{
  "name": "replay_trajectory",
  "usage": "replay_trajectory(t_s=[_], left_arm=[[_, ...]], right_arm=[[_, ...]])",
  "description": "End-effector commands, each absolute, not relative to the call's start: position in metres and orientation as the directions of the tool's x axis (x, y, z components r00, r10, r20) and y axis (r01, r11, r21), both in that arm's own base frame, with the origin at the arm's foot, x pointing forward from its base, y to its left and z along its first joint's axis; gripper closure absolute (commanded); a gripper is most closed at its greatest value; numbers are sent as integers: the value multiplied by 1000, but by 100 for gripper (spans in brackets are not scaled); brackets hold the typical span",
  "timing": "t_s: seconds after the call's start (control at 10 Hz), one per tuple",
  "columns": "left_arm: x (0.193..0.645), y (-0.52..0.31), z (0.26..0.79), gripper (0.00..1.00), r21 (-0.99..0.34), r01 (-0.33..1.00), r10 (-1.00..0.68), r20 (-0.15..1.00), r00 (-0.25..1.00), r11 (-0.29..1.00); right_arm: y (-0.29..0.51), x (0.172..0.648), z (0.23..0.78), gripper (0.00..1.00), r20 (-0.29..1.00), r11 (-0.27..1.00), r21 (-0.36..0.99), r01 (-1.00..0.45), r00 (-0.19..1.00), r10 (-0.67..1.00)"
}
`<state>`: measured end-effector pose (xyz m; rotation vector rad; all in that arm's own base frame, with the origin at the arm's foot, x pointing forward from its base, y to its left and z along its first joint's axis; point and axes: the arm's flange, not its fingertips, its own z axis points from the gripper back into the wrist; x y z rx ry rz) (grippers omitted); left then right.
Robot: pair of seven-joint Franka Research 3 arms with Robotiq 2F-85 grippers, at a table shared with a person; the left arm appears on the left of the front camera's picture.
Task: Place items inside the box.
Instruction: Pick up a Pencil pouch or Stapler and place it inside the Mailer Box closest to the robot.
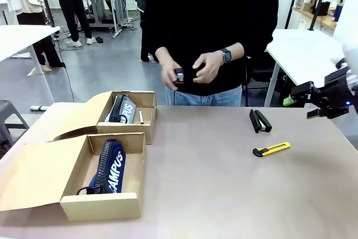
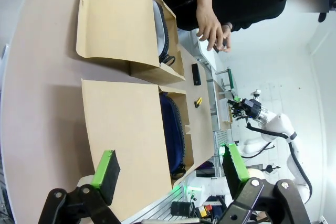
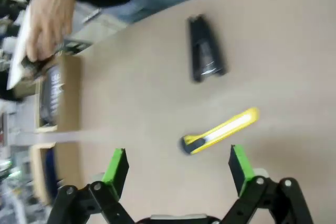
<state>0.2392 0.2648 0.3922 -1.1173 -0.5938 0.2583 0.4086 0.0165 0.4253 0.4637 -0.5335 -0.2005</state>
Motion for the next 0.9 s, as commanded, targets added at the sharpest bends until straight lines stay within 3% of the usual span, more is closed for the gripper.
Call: replay_trajectory(t_s=[0.0, 0.1, 0.2, 0.3, 0.5, 0.8], left_arm=[[240, 264, 393, 0, -898, 128, 486, 343, 804, 422], [240, 264, 393, 0, -898, 128, 486, 343, 804, 422], [240, 264, 393, 0, -898, 128, 486, 343, 804, 422], [240, 264, 393, 0, -898, 128, 486, 343, 804, 422], [240, 264, 393, 0, -898, 128, 486, 343, 804, 422], [240, 264, 393, 0, -898, 128, 486, 343, 804, 422]], right_arm=[[16, 404, 425, 0, 375, 815, 577, 56, 868, -325], [16, 404, 425, 0, 375, 815, 577, 56, 868, -325], [17, 410, 423, 0, 440, 881, 467, 71, 846, -301], [43, 435, 420, 0, 471, 920, 381, -90, 875, -109], [76, 513, 406, 0, 406, 955, 276, -108, 914, -14], [97, 584, 368, 0, 347, 992, 120, -33, 938, -11]])
